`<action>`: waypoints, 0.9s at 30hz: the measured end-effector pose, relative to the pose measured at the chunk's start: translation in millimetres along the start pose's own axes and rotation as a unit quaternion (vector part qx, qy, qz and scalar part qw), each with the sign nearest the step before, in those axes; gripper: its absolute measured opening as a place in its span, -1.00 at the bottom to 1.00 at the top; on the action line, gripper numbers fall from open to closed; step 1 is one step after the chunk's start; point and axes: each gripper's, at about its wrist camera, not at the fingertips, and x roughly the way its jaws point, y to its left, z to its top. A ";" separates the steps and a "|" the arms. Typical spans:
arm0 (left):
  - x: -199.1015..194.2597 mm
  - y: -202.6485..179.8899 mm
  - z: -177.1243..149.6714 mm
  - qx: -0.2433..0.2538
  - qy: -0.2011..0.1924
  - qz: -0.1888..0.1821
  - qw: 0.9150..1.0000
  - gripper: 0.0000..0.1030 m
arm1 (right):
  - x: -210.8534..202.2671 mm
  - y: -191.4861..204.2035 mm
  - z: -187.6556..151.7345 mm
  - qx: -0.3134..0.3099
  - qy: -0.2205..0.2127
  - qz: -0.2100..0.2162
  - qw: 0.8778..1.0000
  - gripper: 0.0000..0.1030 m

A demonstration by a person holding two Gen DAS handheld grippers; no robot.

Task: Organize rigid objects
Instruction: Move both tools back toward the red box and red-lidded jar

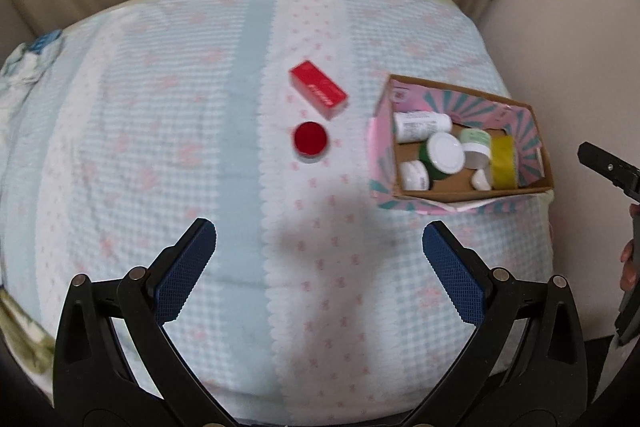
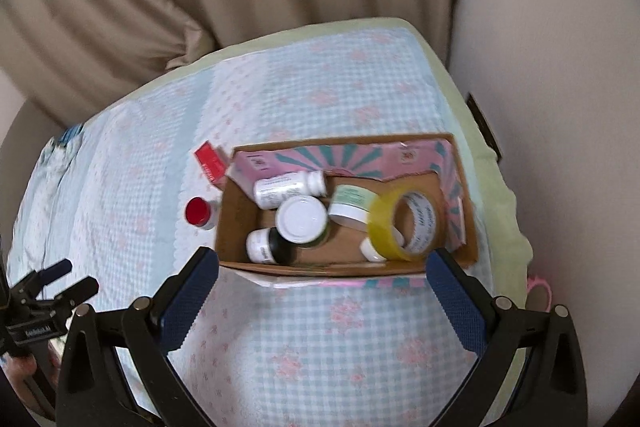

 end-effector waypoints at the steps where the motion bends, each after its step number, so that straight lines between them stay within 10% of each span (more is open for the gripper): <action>1: -1.6 3.8 0.0 -0.002 0.000 0.002 1.000 1.00 | -0.5 6.8 2.3 -0.010 -0.001 0.002 1.000 1.00; 16: 20.9 24.0 26.9 -0.020 -0.007 0.019 1.000 1.00 | 17.3 92.3 64.5 -0.131 0.011 0.000 0.991 1.00; 27: 89.1 48.4 61.8 -0.029 0.027 0.012 0.999 1.00 | 110.5 161.5 121.5 -0.215 0.068 0.033 0.974 1.00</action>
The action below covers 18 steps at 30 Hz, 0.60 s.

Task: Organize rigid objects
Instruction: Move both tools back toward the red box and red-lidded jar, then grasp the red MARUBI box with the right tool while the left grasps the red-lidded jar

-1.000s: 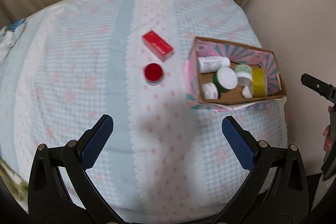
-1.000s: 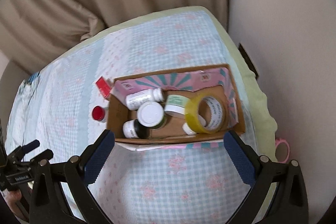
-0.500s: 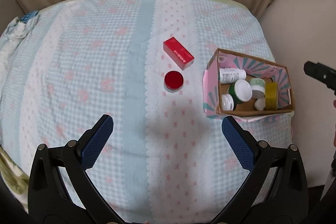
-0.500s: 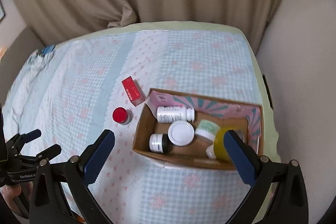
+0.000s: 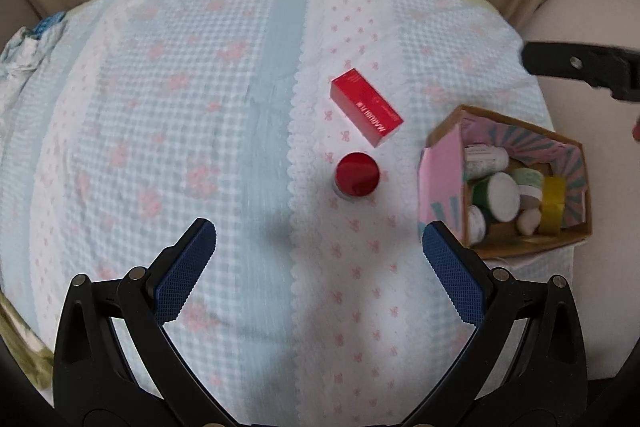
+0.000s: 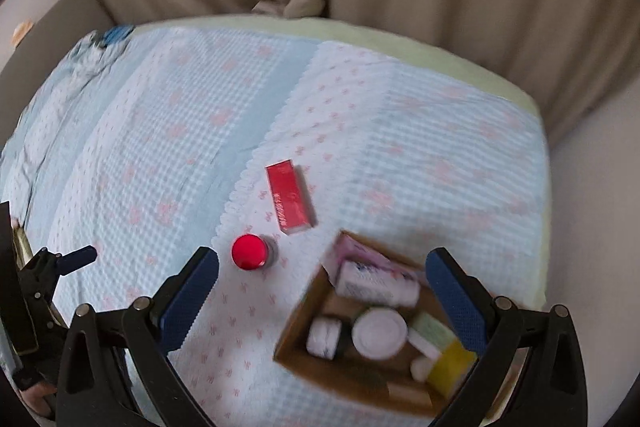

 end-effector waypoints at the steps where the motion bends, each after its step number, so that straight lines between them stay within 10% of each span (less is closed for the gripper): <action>1: 9.1 1.6 3.1 -0.001 0.005 -0.001 1.000 1.00 | 10.6 2.9 5.9 -0.009 0.008 0.004 1.000 1.00; 13: 101.9 -1.1 18.7 -0.001 0.044 -0.012 0.999 0.99 | 152.9 32.8 55.7 -0.106 0.127 0.024 0.986 0.98; 18: 139.5 -17.1 11.4 0.024 0.037 -0.016 0.999 0.94 | 205.9 37.1 60.9 -0.131 0.178 0.033 0.975 0.63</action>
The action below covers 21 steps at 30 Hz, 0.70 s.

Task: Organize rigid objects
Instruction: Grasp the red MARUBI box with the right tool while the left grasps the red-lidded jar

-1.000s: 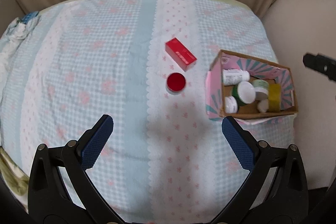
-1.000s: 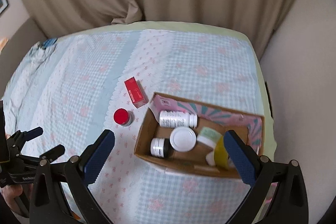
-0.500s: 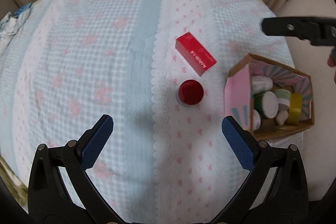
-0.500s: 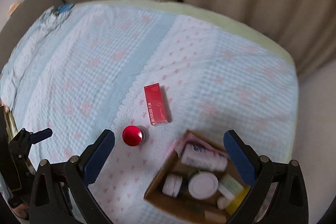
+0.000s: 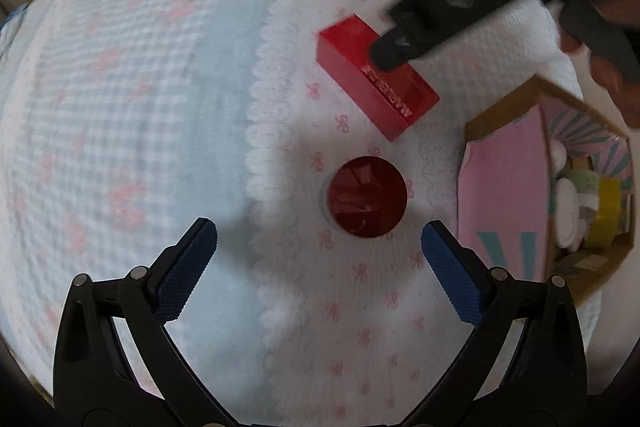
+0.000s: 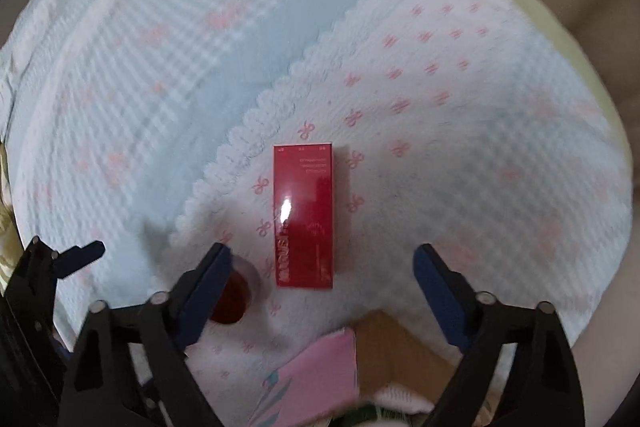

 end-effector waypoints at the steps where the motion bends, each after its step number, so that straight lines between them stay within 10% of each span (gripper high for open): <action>1: 4.9 -2.6 -0.1 0.006 0.000 0.003 1.000 0.90 | 8.8 0.0 3.7 -0.003 0.009 0.001 1.000 0.62; 8: 39.3 -19.2 1.4 0.046 -0.009 0.009 0.999 0.69 | 52.5 3.7 15.2 -0.010 0.040 0.006 0.999 0.60; 21: 61.8 -42.8 5.5 0.078 -0.011 -0.006 0.997 -0.02 | 77.3 3.7 19.1 0.004 0.047 0.023 0.999 -0.20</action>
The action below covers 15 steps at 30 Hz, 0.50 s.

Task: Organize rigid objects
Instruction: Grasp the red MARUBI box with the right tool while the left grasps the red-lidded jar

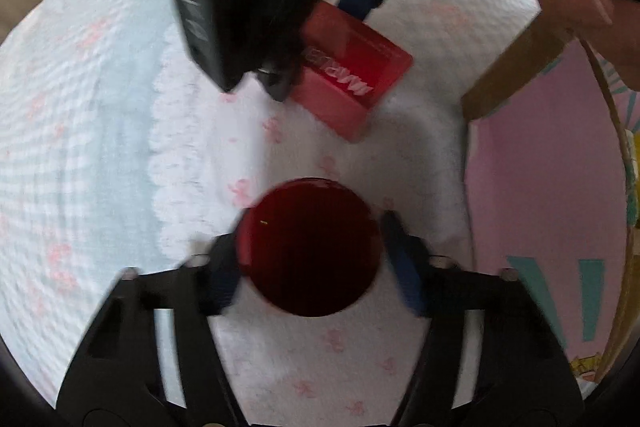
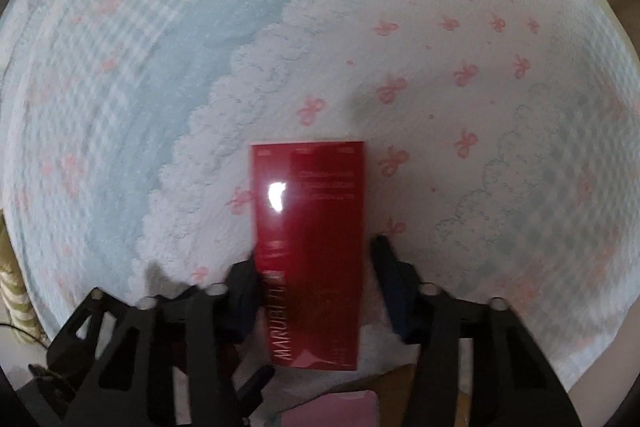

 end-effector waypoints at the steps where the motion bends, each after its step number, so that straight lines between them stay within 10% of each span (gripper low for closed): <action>1: -1.4 2.8 -0.2 -0.005 0.000 -0.009 1.000 -0.02 | -0.9 2.6 -0.8 -0.004 0.000 -0.006 1.000 -0.20; 15: -38.5 34.3 -7.7 -0.064 -0.017 -0.031 0.997 -0.02 | -26.9 -4.0 -11.5 0.028 -0.029 0.009 0.999 -0.24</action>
